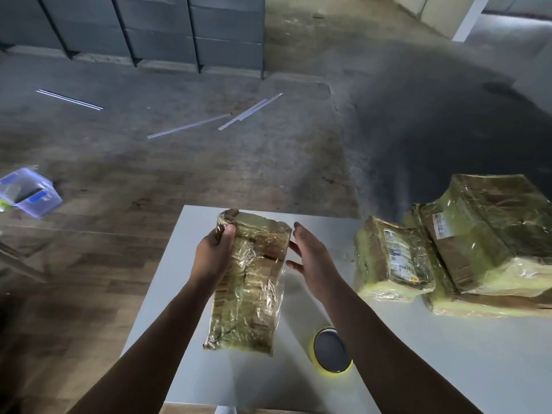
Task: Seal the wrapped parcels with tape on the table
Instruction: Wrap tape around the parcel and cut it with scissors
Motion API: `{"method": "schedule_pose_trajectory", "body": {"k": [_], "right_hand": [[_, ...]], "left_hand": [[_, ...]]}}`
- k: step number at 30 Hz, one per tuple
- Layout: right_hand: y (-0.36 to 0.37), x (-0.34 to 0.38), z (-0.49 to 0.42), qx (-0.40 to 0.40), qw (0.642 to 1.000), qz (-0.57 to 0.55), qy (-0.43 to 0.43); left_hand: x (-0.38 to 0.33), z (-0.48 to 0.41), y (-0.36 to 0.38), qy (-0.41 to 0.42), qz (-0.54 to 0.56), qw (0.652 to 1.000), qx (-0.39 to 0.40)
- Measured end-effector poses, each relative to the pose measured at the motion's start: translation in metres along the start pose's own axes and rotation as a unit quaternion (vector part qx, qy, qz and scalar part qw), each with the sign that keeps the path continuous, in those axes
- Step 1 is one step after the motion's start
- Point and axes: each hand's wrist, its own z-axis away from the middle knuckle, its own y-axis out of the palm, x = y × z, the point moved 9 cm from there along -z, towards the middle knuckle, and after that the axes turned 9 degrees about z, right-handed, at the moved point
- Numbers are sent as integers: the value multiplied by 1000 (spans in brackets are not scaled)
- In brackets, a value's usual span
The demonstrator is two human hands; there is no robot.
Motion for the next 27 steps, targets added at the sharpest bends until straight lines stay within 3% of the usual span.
{"method": "schedule_pose_trajectory", "body": {"k": [2, 6, 9, 14, 16, 18, 20, 27], "right_hand": [[14, 5, 4, 12, 999, 12, -36], [28, 23, 12, -38, 983, 129, -125], [46, 0, 23, -1, 978, 178, -106], [51, -27, 34, -12, 987, 133, -85], [42, -35, 25, -2, 994, 97, -46], [27, -48, 19, -38, 999, 10, 13], [23, -54, 22, -66, 997, -24, 20], [51, -40, 30, 29, 992, 111, -56]], "left_hand": [[0, 4, 6, 3, -9, 1000, -5], [0, 8, 9, -7, -17, 998, -57], [5, 2, -2, -35, 16, 995, -97], [7, 0, 1, -49, 32, 994, -93], [8, -6, -1, -56, 30, 994, -89], [10, -11, -3, -64, 18, 994, -87], [10, -12, -2, -65, -1, 994, -88], [12, -11, 6, -88, 14, 993, -81]]}}
